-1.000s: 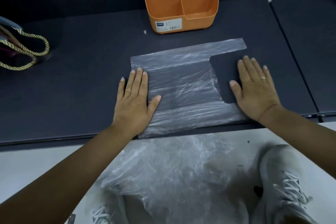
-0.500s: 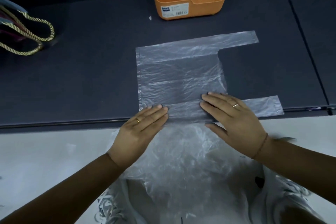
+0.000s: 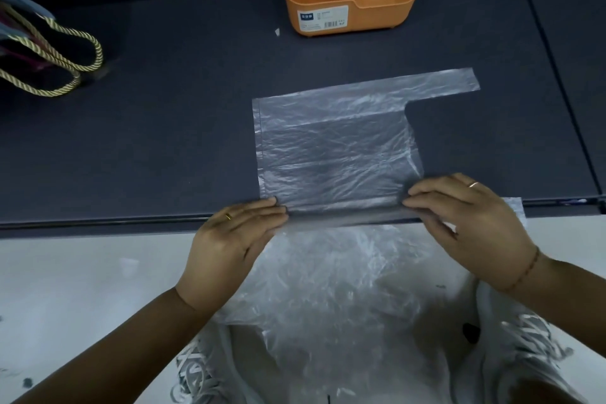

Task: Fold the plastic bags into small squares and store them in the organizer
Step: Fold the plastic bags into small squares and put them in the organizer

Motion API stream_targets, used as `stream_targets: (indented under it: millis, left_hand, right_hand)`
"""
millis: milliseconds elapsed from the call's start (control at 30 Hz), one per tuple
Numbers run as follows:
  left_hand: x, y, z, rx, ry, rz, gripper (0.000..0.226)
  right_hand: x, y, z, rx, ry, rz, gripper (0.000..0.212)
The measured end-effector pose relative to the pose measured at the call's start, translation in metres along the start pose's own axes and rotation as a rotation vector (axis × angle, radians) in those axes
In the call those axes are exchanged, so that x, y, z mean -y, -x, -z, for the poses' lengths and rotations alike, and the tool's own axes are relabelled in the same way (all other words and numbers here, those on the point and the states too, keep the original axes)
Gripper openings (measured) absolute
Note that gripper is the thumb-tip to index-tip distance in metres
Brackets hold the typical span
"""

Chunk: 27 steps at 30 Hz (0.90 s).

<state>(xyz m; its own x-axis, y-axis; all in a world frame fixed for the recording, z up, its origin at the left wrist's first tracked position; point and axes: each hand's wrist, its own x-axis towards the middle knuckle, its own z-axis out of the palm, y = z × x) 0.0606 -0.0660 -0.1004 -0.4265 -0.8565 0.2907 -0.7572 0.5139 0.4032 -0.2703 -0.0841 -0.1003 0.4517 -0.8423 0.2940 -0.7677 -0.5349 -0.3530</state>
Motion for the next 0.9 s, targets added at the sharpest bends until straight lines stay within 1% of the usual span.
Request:
stream_targets:
  millis: [67, 133, 200, 233, 267, 300, 333, 400, 433, 500, 533, 667, 733, 800, 900]
  left_hand:
    - [0.0, -0.003, 0.006, 0.032, 0.054, 0.081, 0.029]
    - [-0.001, -0.007, 0.015, 0.057, 0.151, 0.19, 0.03]
    - [-0.004, -0.012, 0.026, 0.065, 0.316, 0.395, 0.019]
    - [-0.005, -0.016, 0.031, 0.069, 0.409, 0.52, 0.012]
    - [-0.005, -0.02, 0.034, 0.06, 0.49, 0.624, 0.008]
    - [-0.005, -0.025, 0.038, 0.041, 0.558, 0.69, 0.008]
    - [-0.004, -0.031, 0.041, 0.017, 0.612, 0.731, 0.008]
    - [-0.001, -0.046, 0.046, -0.018, 0.688, 0.781, 0.01]
    - [0.003, -0.054, 0.046, -0.024, 0.71, 0.796, 0.012]
    - [0.013, -0.072, 0.042, -0.034, 0.727, 0.832, 0.012]
    - [0.019, -0.08, 0.038, -0.041, 0.71, 0.844, 0.012]
    - [0.047, -0.11, 0.019, -0.062, 0.576, 0.847, 0.018]
    - [0.057, -0.122, 0.011, -0.062, 0.501, 0.84, 0.017]
    - [0.063, -0.129, 0.003, -0.062, 0.388, 0.786, 0.016]
    - [0.066, -0.135, -0.004, -0.068, 0.239, 0.742, 0.02]
  right_hand:
    - [-0.008, 0.003, 0.008, -0.006, 0.006, -0.052, 0.028]
    - [-0.017, 0.003, 0.02, 0.035, -0.016, -0.089, 0.03]
    - [-0.029, -0.002, 0.037, 0.1, -0.086, -0.183, 0.021]
    - [-0.037, -0.006, 0.045, 0.137, -0.17, -0.276, 0.018]
    - [-0.046, -0.011, 0.052, 0.169, -0.278, -0.388, 0.022]
    - [-0.053, -0.016, 0.058, 0.195, -0.428, -0.483, 0.018]
    - [-0.06, -0.022, 0.064, 0.204, -0.617, -0.552, 0.005]
    - [-0.07, -0.033, 0.07, 0.142, -0.83, -0.652, 0.029]
    - [-0.074, -0.039, 0.071, 0.105, -0.872, -0.693, 0.033]
    - [-0.079, -0.053, 0.067, 0.058, -0.864, -0.76, 0.026]
    - [-0.081, -0.06, 0.064, 0.036, -0.822, -0.797, 0.022]
    - [-0.098, -0.077, 0.046, -0.049, -0.55, -0.892, 0.02]
    - [-0.101, -0.081, 0.039, -0.053, -0.415, -0.901, 0.021]
    - [-0.1, -0.084, 0.035, -0.041, -0.281, -0.877, 0.022]
    - [-0.099, -0.088, 0.033, -0.053, -0.208, -0.877, 0.02]
